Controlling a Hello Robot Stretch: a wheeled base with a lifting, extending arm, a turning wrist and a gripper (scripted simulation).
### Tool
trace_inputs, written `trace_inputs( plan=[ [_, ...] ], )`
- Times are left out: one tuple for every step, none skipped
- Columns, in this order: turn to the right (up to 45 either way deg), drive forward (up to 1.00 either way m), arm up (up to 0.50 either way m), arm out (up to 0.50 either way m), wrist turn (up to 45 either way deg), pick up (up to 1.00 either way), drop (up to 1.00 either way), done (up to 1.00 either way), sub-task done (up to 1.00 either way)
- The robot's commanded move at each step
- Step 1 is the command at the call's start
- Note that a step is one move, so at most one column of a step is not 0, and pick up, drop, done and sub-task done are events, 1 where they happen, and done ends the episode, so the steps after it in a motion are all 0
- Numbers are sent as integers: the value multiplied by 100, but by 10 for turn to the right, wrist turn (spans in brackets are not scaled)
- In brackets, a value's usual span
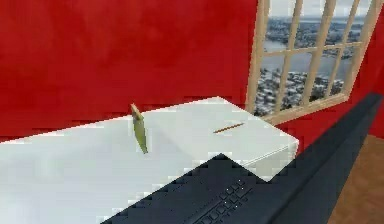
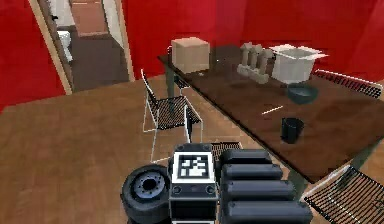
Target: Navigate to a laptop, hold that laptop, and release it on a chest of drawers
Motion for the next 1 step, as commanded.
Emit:
trace_inputs(
  plan=[
    [450,0,0,0,0,0,0,0,0]
  ],
)
